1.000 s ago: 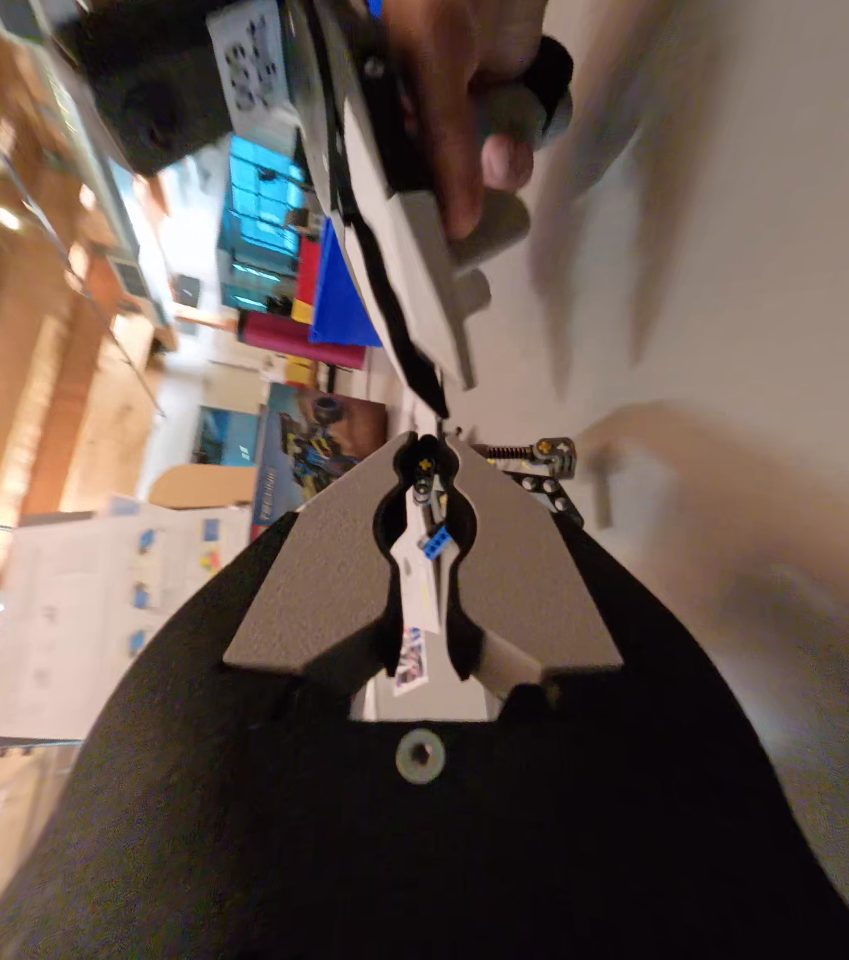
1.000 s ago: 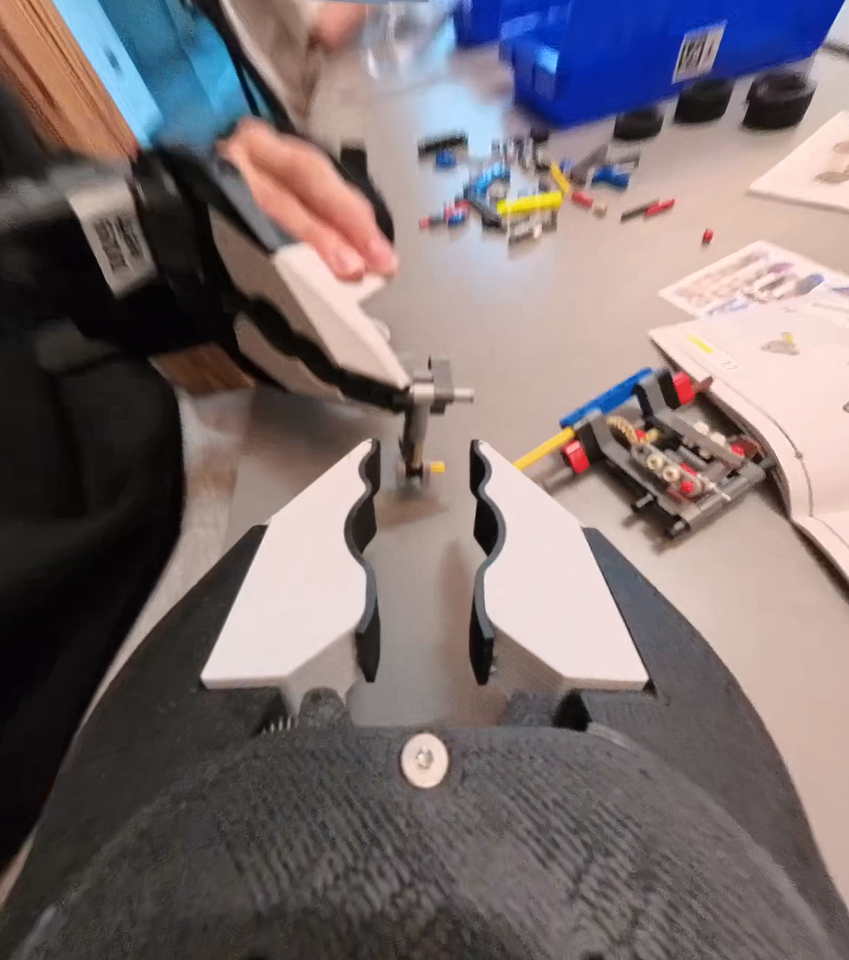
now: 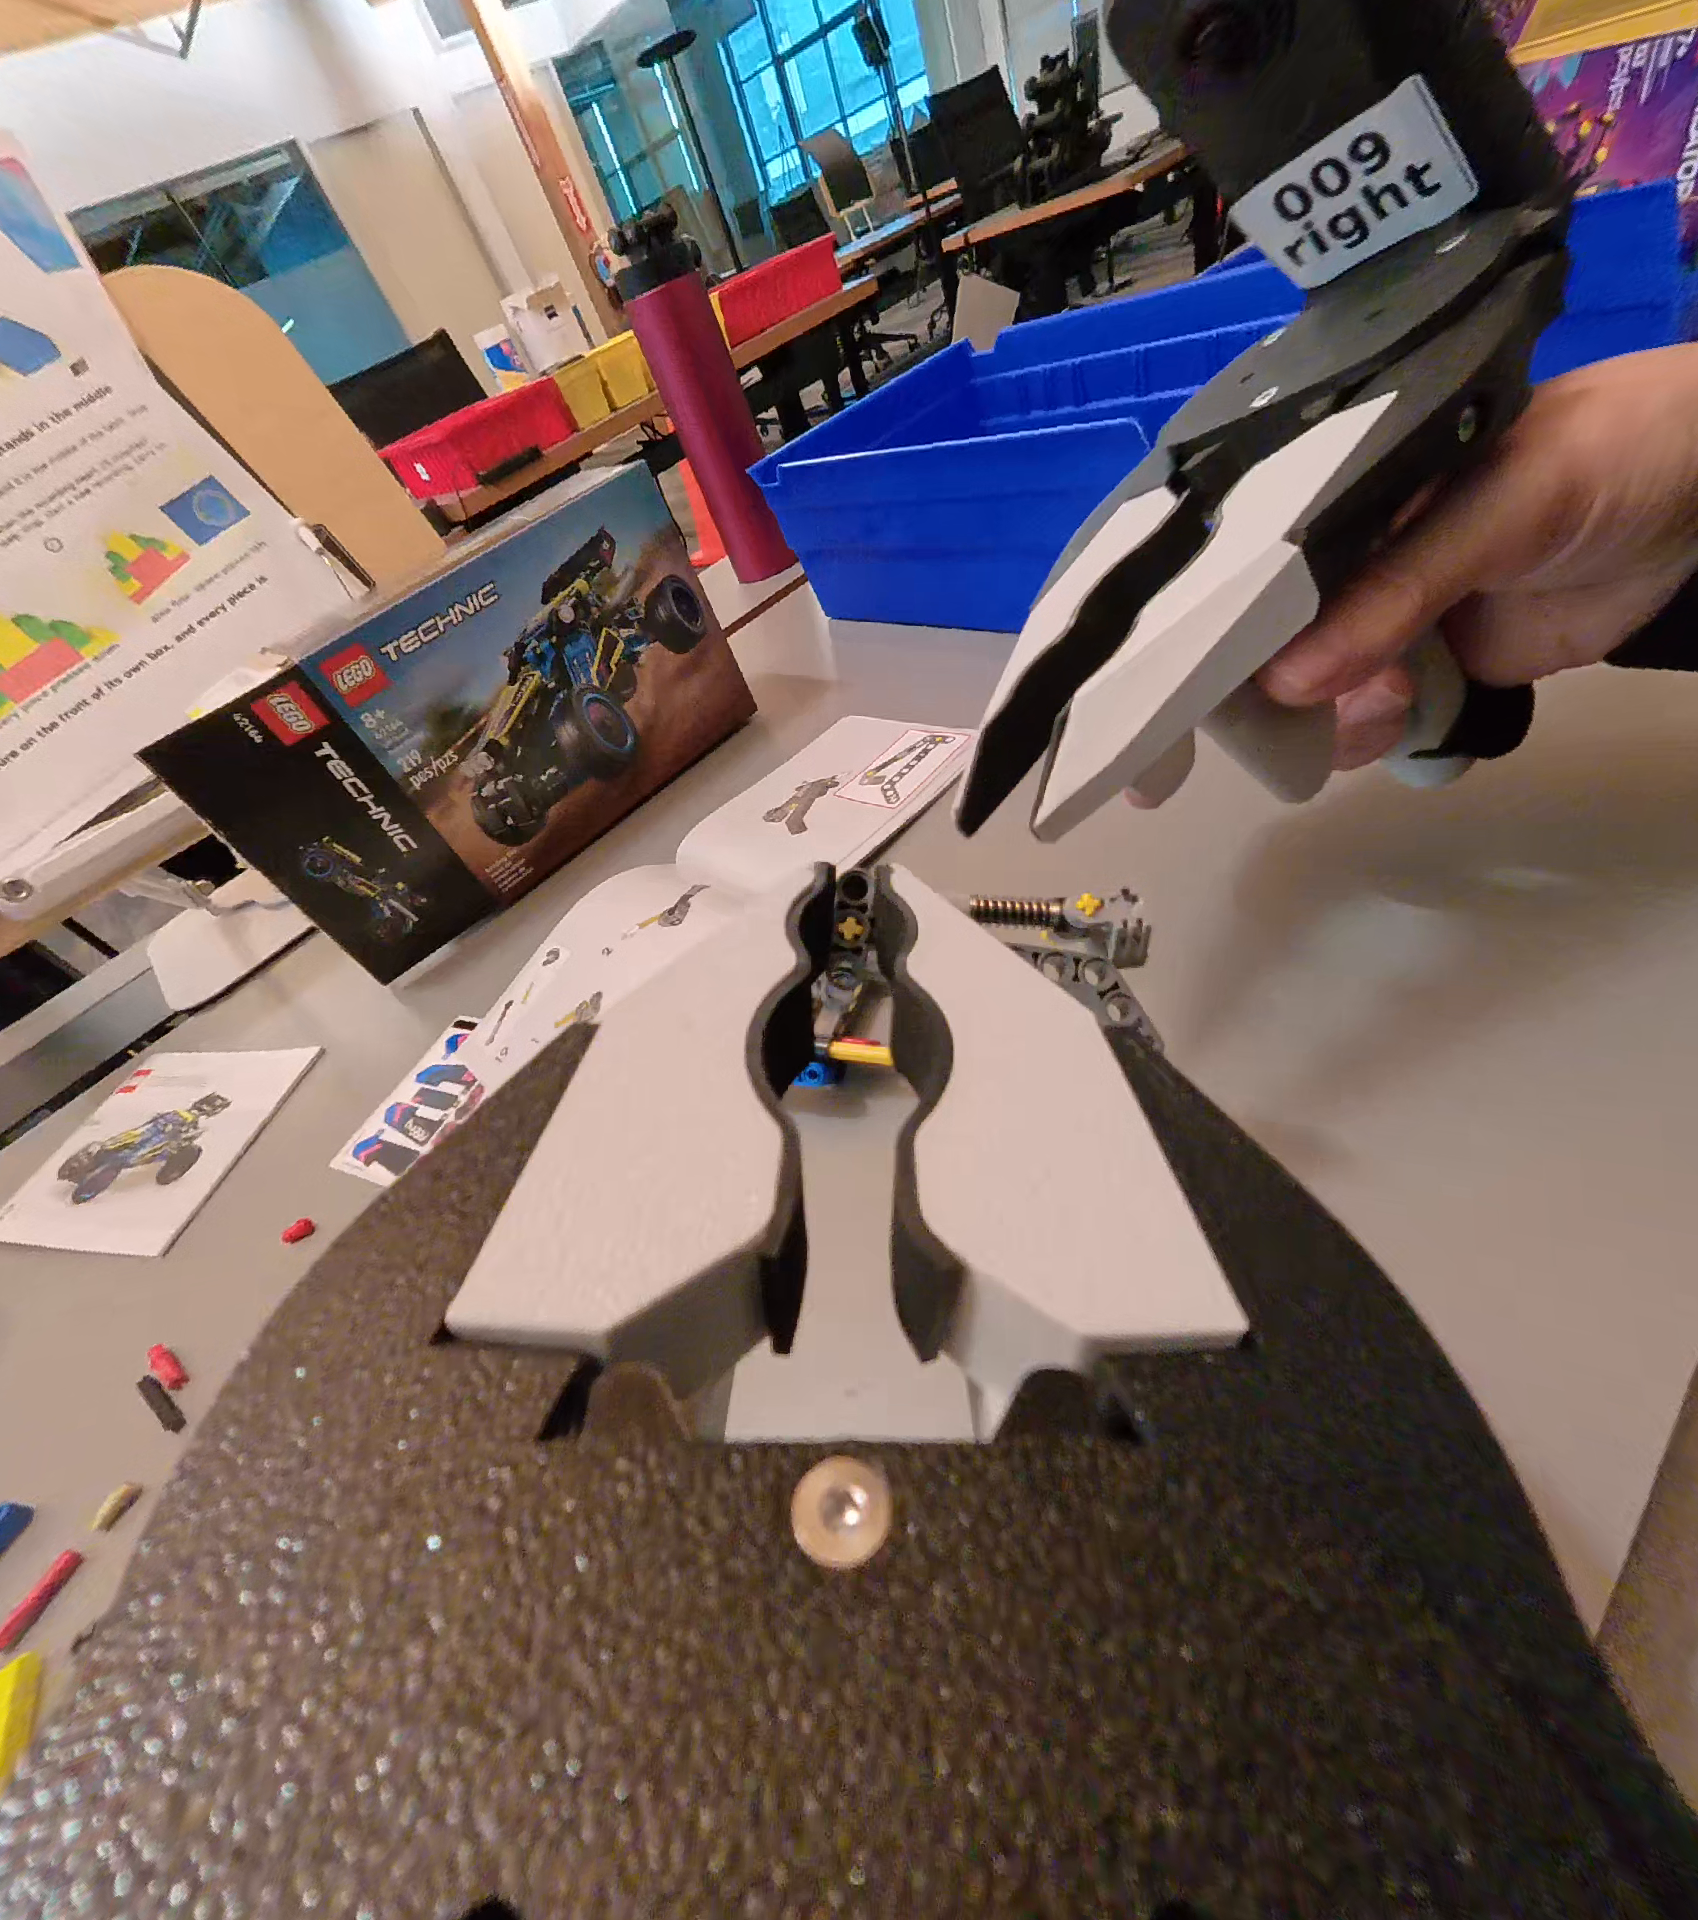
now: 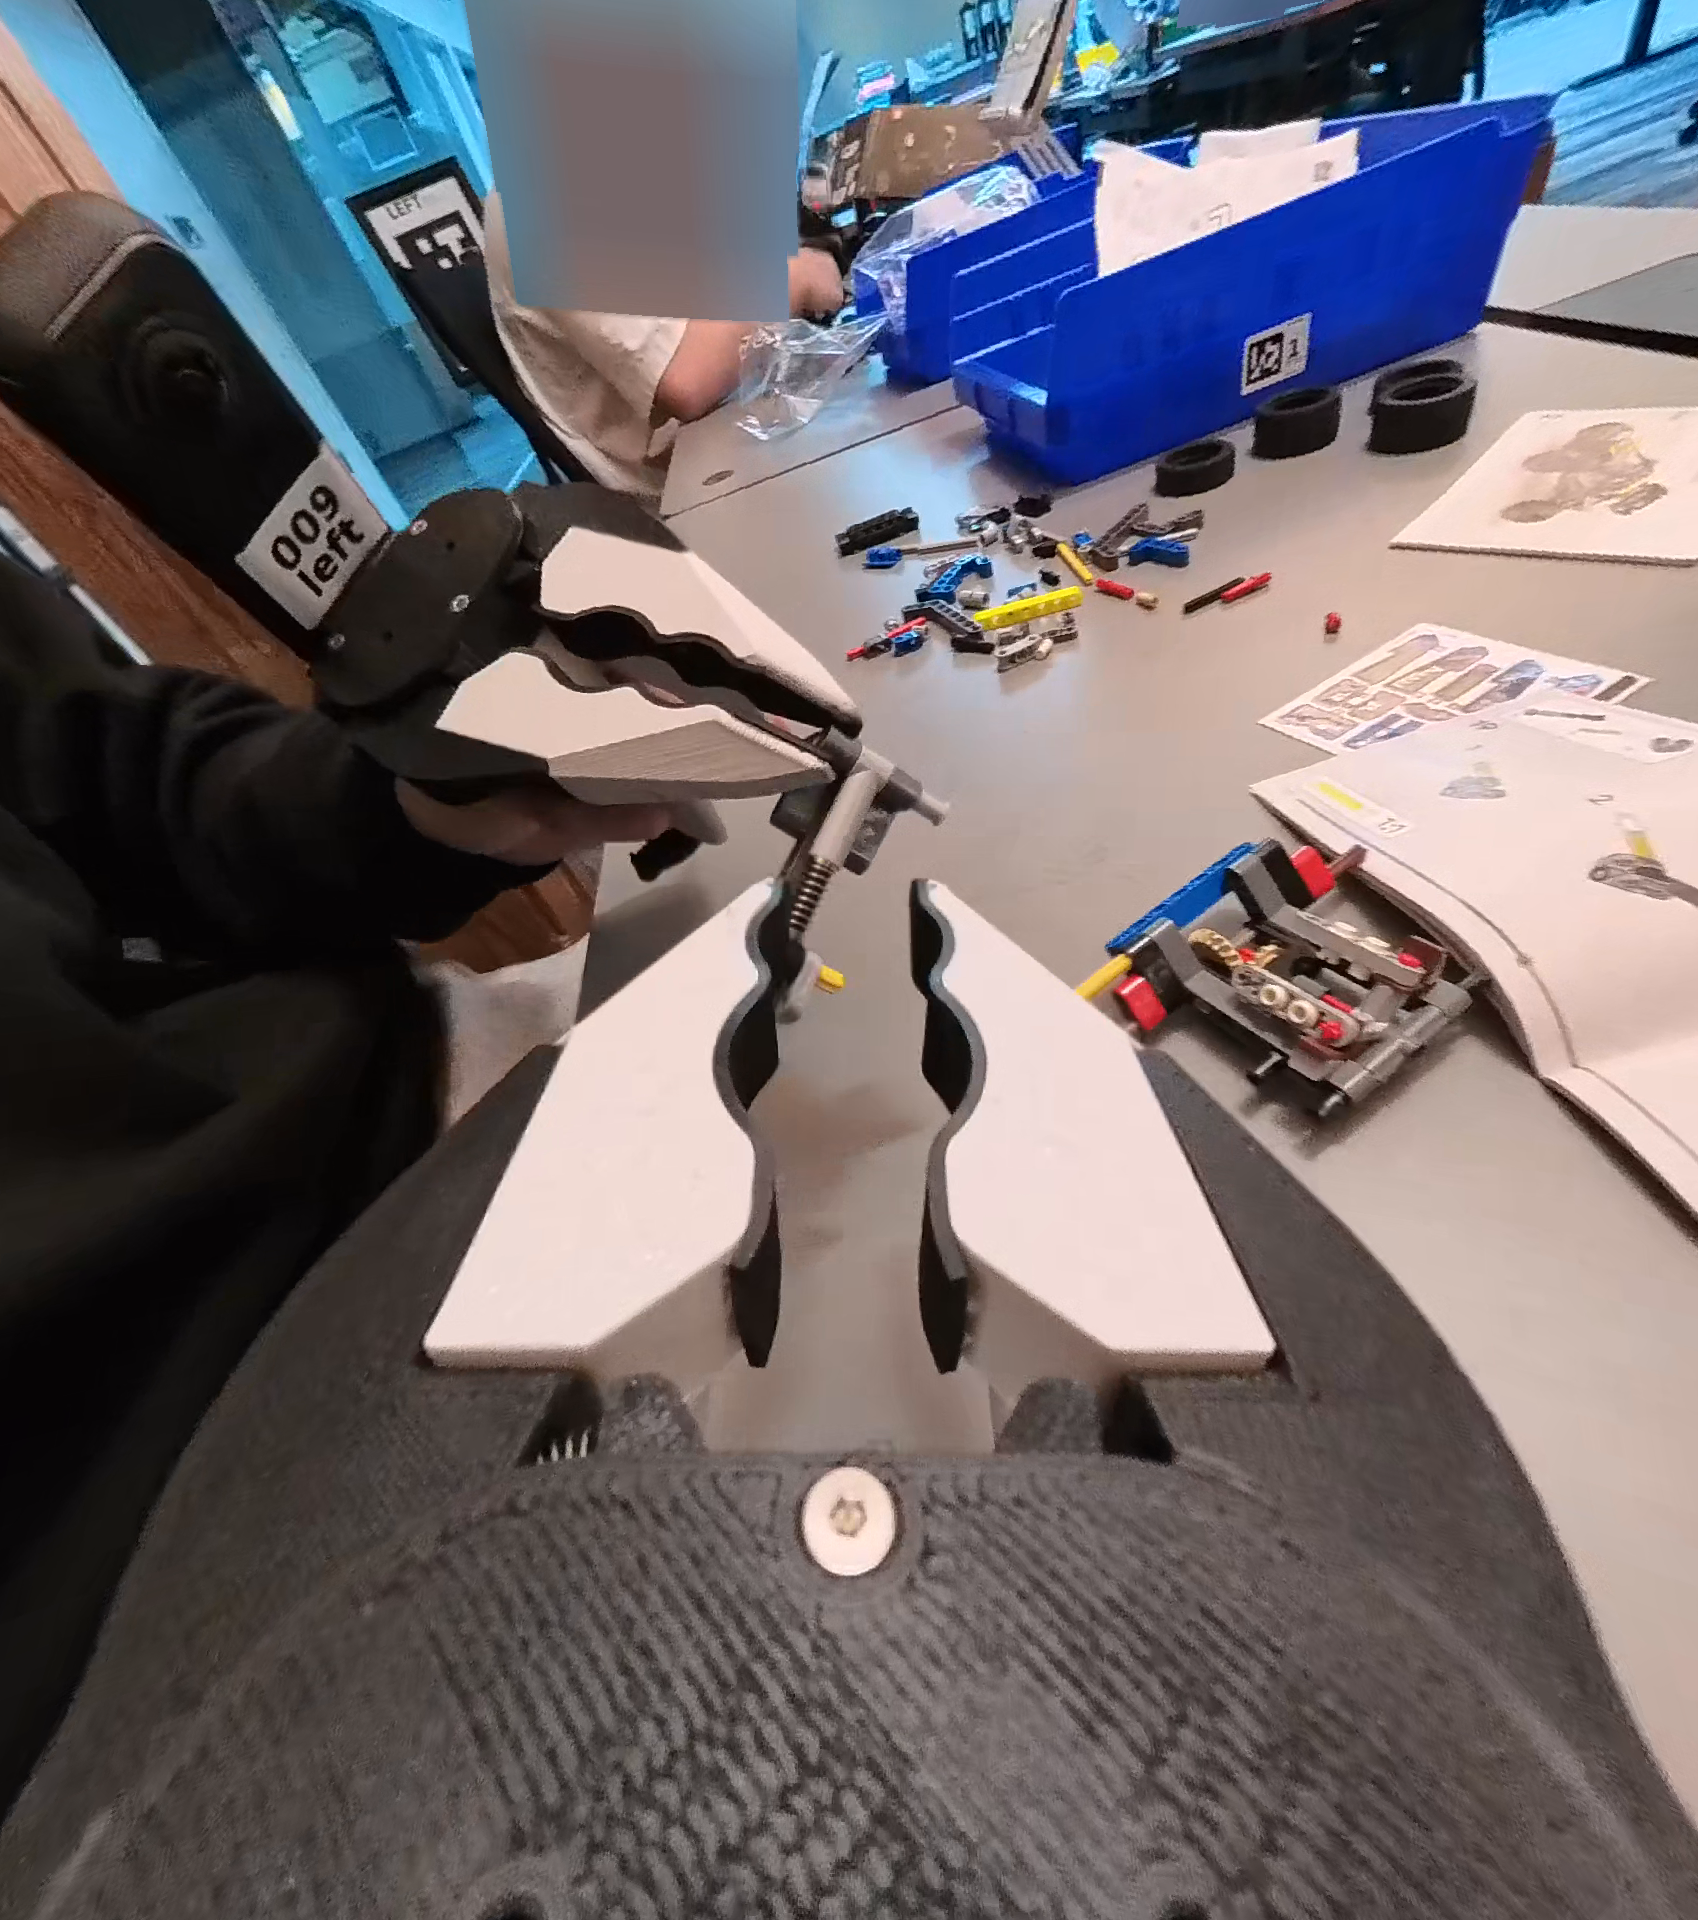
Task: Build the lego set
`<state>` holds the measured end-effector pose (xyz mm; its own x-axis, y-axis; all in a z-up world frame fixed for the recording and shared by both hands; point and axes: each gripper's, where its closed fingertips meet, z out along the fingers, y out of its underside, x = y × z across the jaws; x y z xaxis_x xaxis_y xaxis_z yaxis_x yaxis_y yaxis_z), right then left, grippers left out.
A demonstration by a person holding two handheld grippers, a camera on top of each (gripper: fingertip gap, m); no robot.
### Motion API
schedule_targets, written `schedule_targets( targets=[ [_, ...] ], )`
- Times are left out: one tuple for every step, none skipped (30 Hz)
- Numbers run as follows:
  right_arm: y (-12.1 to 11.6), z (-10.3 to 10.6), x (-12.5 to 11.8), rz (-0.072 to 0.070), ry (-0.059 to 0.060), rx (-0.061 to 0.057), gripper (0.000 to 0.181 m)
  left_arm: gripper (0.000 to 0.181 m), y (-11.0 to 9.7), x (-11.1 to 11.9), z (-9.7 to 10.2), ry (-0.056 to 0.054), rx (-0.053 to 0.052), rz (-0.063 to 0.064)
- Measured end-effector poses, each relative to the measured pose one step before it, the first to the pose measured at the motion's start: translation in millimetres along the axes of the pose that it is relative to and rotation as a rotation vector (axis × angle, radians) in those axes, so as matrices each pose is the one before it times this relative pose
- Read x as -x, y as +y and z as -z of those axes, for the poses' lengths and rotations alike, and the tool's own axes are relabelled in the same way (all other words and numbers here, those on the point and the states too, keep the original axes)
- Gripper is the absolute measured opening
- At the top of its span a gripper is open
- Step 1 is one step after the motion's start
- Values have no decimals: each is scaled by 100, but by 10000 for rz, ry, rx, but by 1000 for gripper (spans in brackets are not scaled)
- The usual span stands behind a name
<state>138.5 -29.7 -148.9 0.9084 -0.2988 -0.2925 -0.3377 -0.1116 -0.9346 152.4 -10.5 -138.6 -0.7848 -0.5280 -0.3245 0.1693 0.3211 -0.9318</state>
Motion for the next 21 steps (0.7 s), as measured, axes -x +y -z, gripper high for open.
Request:
schedule_targets(
  targets=[
    [147, -249, 183, 25, -68, 83, 21, 4, -167, -191, 63, 21, -112, -88],
    [149, -240, 227, 57, -109, 91, 21, 4, -203, -135, 89, -29, -132, -151],
    [103, -228, 281, 47, -142, 62, 20, 4, -146, -39, 91, -92, -83, -196],
    [59, -193, 186, 15, -90, 40, 20, 4, -73, -81, 82, -60, -42, -213],
    [-5, -150, 72, 39, -31, 1, 18, 4, -19, -98, 57, -34, -18, -167],
    [-88, -123, 173, 71, -92, -62, 15, 4, 16, -31, 43, -64, -5, -88],
    [-67, -124, 259, 37, -158, -64, 12, 4, 46, -44, 28, -41, -8, -37],
    [62, -117, 62, -2, -56, 22, 10, 4, 64, -58, 11, -7, -14, 4],
    [168, -119, -133, 30, 68, 82, 9, 4, 68, -11, 14, -20, -12, 36],
    [161, -118, -77, 28, 29, 60, 8, 4, 86, -26, -5, -6, 1, 38],
    [170, -137, 34, 0, -45, 57, 9, 4, 98, -41, -18, 9, 4, 28],
    [157, -113, -35, 15, 7, 65, 10, 4, 87, -5, -16, -8, -11, 0],
    [135, -92, -75, 41, 37, 57, 9, 4, 95, -10, 1, -11, -18, -45],
    [101, -42, -40, 109, 28, 65, 8, 4, 121, -38, -4, 16, -4, -63],
    [127, 6, -164, 212, 127, 96, 7, 4, 118, -60, 18, 34, 1, -42],
    [94, 56, -229, 284, 196, 74, 7, 4, 168, -58, 42, 36, 24, -29],
    [83, 59, -140, 299, 155, 72, 6, 4, 192, -94, 53, 69, 37, -26],
    [218, 21, -162, 286, 153, 163, 6, 5, 178, -253, 63, 189, 20, 17],
    [334, -34, -183, 315, 176, 238, 5, 5, 185, -363, 96, 293, 24, 103],
    [353, -96, -37, 428, 119, 237, 5, 6, 181, -306, 137, 298, 38, 176],
    [394, -177, 154, 492, 31, 250, 4, 11, 169, -233, 190, 311, 50, 163]
  ],
)
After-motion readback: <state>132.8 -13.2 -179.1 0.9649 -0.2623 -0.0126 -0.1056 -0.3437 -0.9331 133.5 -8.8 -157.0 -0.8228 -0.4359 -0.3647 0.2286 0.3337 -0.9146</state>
